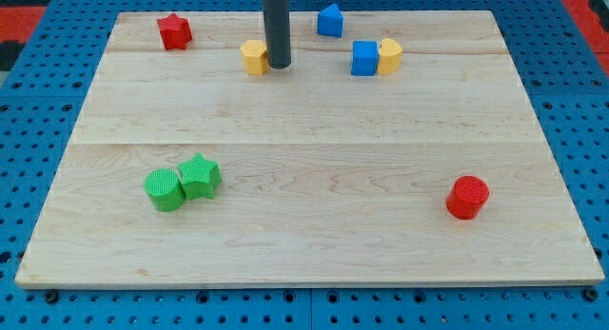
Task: Slightly push the yellow heart to the right
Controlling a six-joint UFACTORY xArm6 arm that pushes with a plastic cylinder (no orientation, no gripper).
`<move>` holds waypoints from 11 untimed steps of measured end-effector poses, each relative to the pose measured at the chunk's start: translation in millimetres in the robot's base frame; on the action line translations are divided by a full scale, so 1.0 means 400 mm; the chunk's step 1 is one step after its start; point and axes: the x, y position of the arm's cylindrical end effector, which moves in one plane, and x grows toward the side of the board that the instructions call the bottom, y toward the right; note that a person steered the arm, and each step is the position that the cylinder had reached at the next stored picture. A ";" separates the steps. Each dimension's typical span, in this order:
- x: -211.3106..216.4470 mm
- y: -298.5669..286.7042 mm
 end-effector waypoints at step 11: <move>-0.142 0.354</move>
